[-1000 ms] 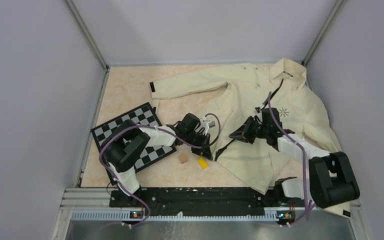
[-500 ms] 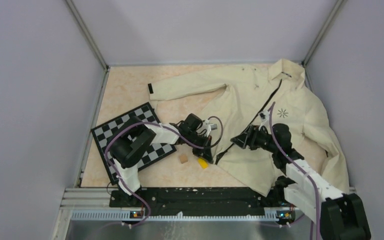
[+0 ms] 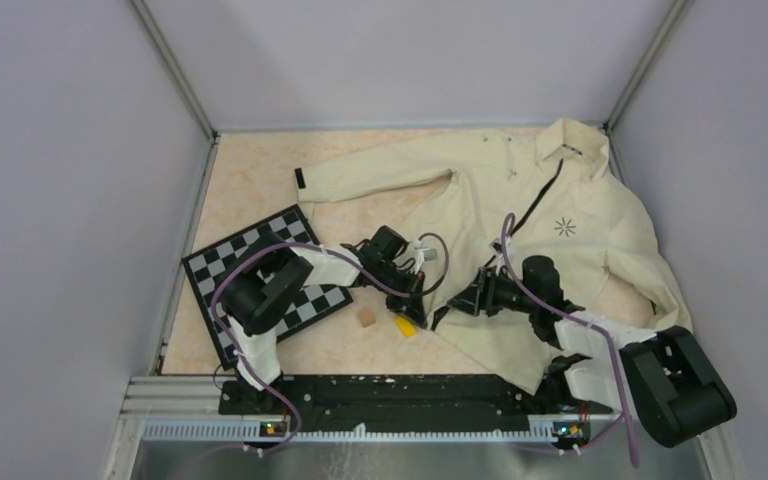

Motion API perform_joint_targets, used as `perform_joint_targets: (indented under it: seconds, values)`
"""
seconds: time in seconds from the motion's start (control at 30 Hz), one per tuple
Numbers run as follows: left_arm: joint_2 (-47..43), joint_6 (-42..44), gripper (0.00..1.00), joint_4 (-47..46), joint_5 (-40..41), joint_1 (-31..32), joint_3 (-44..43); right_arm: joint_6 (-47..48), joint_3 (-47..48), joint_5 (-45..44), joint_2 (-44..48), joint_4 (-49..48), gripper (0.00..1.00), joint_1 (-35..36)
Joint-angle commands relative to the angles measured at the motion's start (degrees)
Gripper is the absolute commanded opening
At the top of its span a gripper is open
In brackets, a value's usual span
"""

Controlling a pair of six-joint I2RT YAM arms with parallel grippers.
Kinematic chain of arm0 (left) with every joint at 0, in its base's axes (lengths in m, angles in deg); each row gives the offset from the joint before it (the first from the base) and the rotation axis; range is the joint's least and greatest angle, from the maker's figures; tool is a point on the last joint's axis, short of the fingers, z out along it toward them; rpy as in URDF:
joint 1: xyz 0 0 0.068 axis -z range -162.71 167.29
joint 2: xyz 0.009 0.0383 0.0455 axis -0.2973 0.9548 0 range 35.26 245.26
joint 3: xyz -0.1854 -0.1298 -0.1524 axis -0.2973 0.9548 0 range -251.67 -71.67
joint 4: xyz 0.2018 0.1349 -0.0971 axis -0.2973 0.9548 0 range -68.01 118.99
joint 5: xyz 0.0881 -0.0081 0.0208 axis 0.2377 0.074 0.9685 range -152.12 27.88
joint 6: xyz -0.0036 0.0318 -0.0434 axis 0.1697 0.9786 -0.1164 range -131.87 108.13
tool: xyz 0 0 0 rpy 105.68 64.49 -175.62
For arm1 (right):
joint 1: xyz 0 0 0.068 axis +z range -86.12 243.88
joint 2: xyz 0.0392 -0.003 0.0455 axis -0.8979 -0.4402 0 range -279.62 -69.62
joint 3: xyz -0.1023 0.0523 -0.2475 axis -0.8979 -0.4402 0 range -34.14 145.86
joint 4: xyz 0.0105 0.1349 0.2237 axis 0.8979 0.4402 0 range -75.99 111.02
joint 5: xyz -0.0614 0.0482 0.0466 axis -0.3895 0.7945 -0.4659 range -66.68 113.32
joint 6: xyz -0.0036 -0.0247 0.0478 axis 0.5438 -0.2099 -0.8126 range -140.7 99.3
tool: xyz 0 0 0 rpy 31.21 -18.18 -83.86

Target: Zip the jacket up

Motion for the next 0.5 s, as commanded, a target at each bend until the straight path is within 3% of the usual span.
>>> perform_joint_targets:
  seconds: [0.0, 0.47]
  values:
    - [0.5, 1.7, 0.0, 1.8, -2.4, 0.1, -1.7, 4.0, -0.3, -1.0, 0.2, -3.2, 0.51, 0.8]
    - [1.4, 2.1, 0.0, 2.3, -2.1, 0.1, -2.7, 3.2, 2.0, 0.0, -10.9, -12.4, 0.31, 4.7]
